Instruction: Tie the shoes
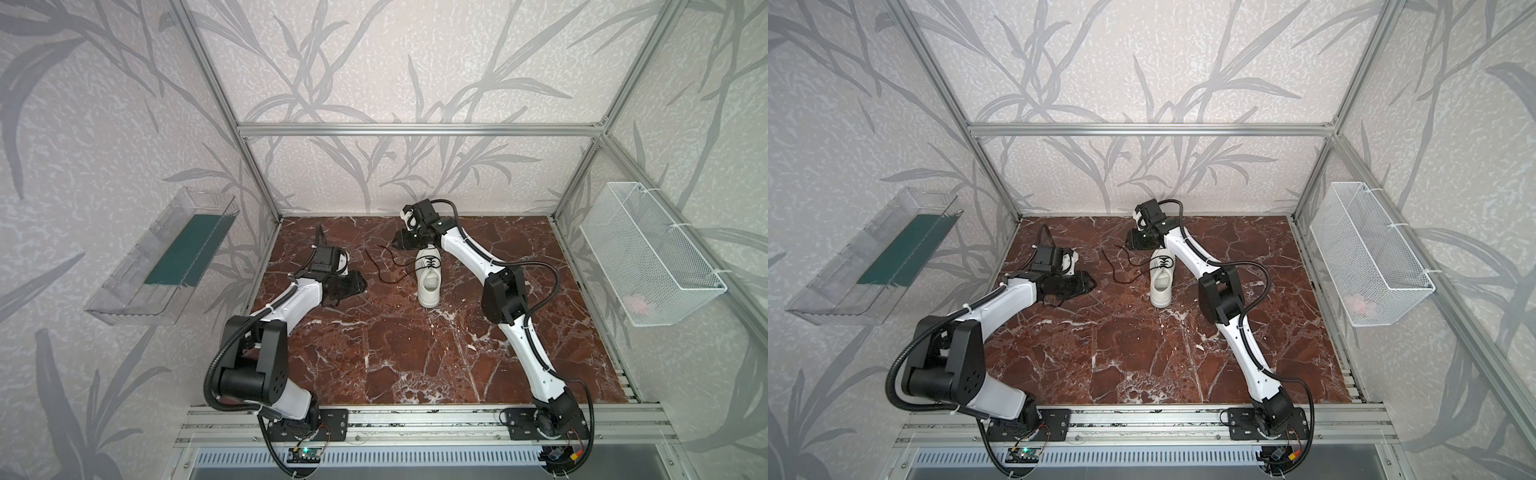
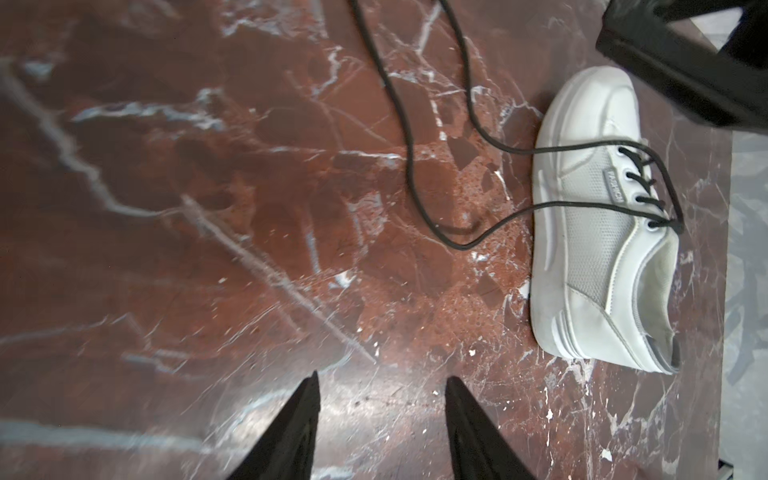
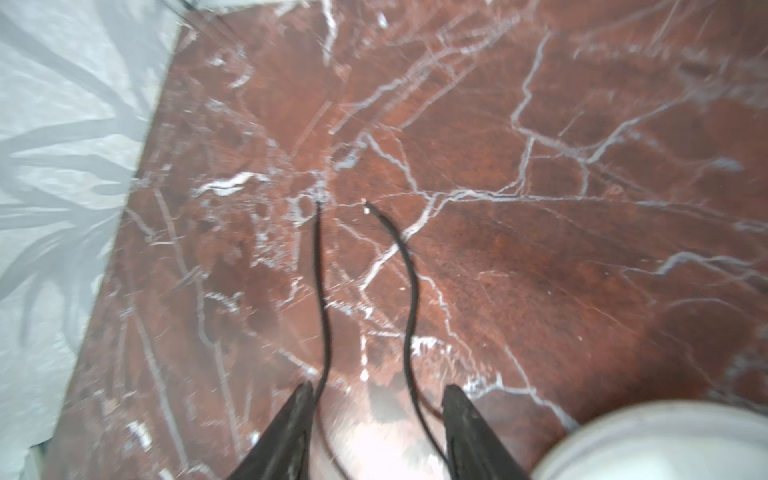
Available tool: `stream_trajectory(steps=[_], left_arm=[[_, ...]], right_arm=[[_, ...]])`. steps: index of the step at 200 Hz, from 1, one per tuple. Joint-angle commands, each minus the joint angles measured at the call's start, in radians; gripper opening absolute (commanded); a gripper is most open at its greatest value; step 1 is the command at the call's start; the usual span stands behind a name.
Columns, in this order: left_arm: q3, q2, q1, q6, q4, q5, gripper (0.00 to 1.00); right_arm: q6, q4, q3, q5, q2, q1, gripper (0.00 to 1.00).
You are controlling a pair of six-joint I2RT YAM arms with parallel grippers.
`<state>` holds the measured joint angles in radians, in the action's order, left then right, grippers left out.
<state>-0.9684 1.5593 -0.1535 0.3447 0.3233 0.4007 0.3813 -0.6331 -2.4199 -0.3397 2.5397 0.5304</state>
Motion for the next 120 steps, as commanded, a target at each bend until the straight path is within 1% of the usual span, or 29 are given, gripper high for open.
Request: stream_trajectory(steps=[1,19,32,67,91,120], left_arm=[[-0.094,0.055,-0.055,-0.251,0.04,0.057,0.51],[-0.169,0.113,-0.102,-0.367,0.072,0.069,0.51],[-0.229,0.16,-0.13,-0.444,0.105,0.081,0.52],[-0.413,0.297,-0.165,-0.652,0.239,0.1,0.52],[-0.5,0.38,-0.173,-0.734,0.26,0.087,0.52],[-0.661,0.502,-0.183,-0.751,0.36,0.03,0.51]], right_arm=[[-0.045,0.003,0.09,-0.053,-0.144,-0.044,0.51],[-0.06,0.041,0.23,-0.071,-0.248,-0.082,0.51],[-0.065,0.096,0.36,-0.085,-0.331,-0.112,0.51],[-0.083,0.2,0.671,-0.117,-0.554,-0.206,0.51],[-0.117,0.209,0.824,-0.137,-0.672,-0.268,0.51],[-0.134,0.22,0.976,-0.157,-0.778,-0.331,0.51]])
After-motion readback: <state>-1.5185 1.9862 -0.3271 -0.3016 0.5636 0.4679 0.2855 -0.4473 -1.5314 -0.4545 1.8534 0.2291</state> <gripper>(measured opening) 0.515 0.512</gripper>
